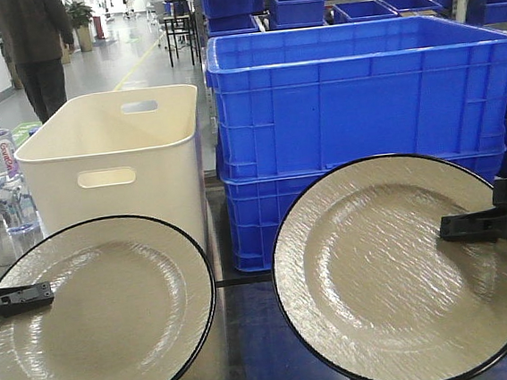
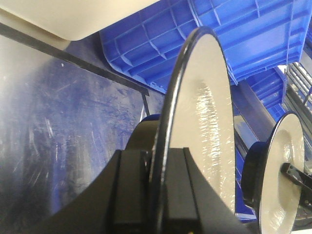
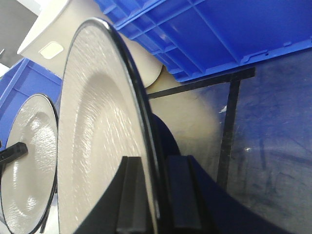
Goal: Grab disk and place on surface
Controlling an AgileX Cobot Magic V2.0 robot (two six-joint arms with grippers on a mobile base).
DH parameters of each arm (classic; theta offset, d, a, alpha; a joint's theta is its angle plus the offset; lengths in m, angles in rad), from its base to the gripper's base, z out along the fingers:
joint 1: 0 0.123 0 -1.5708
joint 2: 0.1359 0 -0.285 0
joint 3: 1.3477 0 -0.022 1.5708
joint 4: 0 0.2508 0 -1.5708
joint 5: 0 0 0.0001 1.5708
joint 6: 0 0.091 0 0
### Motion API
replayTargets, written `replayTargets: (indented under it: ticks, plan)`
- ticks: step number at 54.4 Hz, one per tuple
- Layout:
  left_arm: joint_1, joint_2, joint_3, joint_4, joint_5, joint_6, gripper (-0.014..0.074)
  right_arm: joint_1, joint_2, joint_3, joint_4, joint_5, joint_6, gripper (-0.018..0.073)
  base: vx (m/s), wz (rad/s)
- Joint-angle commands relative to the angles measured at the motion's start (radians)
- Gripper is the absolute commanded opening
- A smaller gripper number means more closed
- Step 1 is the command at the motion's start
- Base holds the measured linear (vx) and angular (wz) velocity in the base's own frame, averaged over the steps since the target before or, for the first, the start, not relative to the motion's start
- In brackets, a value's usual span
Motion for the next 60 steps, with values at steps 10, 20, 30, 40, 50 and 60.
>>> replayTargets:
  ticks: [10, 20, 30, 40, 50, 60]
  plan:
    - [-0.002, -0.045, -0.033, -0.129, 0.068, -0.017, -0.0001, -0.002, -0.036, -0.032, 0.121, 0.004, 0.000, -0.0009, 0.01, -0.03]
    - [-0.002, -0.045, -0.033, -0.129, 0.068, -0.017, -0.0001, -0.002, -0.036, -0.032, 0.160, -0.103, 0.000, -0.0009, 0.00, 0.00]
    - [-0.002, -0.045, -0.033, -0.129, 0.069, -0.017, -0.0001, -0.002, -0.036, -0.032, 0.177, -0.134, 0.000, -0.0009, 0.00, 0.00]
    - [-0.002, -0.045, -0.033, -0.131, 0.069, -0.017, -0.0001, -0.002, -0.036, -0.032, 0.178, -0.133, 0.000, -0.0009, 0.00, 0.00]
    - [-0.006, -0.042, -0.034, -0.107, -0.006, -0.024, -0.0001, -0.002, -0.036, -0.032, 0.203, -0.177, 0.000, -0.0009, 0.00, 0.00]
    - [-0.106, 0.025, -0.034, -0.018, -0.045, -0.101, -0.0001, -0.002, -0.036, -0.032, 0.229, -0.173, 0.000, -0.0009, 0.00, 0.00]
